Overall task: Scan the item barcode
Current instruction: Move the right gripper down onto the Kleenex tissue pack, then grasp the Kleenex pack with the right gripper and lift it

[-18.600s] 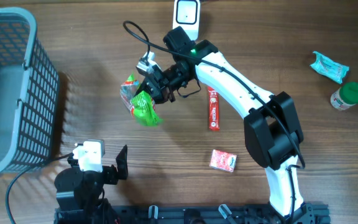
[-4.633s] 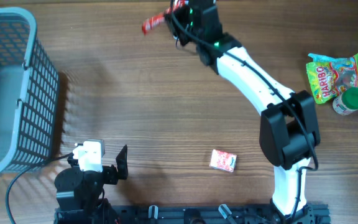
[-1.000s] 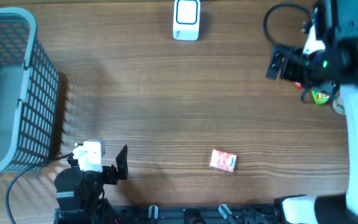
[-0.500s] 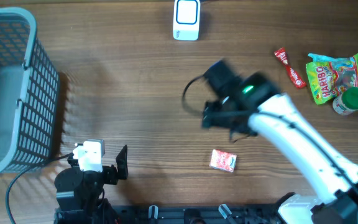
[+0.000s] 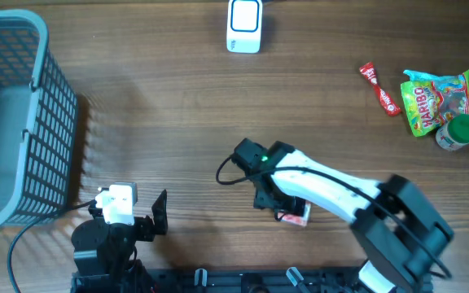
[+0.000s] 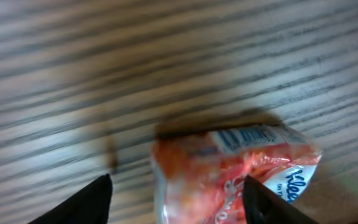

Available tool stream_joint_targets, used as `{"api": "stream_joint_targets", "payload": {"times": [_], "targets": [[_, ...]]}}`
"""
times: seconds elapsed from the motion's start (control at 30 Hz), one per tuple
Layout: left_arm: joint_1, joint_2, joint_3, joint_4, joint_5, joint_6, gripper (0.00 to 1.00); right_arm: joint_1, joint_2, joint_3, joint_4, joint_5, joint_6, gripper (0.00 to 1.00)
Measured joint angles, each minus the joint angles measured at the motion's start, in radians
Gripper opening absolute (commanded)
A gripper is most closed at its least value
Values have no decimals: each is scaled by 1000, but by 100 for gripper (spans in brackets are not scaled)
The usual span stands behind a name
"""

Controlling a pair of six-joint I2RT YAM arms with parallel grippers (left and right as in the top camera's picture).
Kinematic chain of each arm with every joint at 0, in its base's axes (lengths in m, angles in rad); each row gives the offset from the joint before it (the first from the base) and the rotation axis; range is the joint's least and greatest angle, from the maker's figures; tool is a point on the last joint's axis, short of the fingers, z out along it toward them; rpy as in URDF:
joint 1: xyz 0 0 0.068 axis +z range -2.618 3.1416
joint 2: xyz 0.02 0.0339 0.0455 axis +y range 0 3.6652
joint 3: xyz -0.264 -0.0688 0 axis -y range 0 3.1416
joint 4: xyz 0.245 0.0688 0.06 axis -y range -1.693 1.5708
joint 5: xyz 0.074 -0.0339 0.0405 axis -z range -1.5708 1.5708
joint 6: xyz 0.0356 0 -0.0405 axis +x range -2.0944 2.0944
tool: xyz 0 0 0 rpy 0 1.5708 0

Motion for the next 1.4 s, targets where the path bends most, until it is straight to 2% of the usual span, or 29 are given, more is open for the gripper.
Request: {"api": "stream_joint_targets", "payload": {"times": [0.03,0.07,0.1,0.3,0.4,0.57,0.67,0.87,1.03,1.13,1.2,1.4], "targets": [[0,0,0,0,0,0,100,0,16,2,-13,7,11,27],[0,0,0,0,0,0,100,0,25,6,-24,13,21,13],[0,0,0,0,0,0,100,0,31,10,-34,19,23,5],[0,0,0,0,0,0,100,-3,39,34,-78,23,74,4],[0,0,0,0,0,0,100,-3,50,87,-123,0,37,4],[0,0,0,0,0,0,100,-21,48,313,-127,-167,-248,4],[0,0,0,0,0,0,100,-50,8,390,-38,-324,-426,4],[0,0,0,0,0,0,100,-124,-84,403,243,-715,-755,4],[0,0,0,0,0,0,100,-138,-92,398,266,-933,-1037,4],[0,0,0,0,0,0,100,-137,-92,381,268,-962,-1244,4],[0,0,0,0,0,0,100,-137,-92,365,294,-906,-1348,4],[0,0,0,0,0,0,100,-136,-92,337,449,-699,-1542,4]]}}
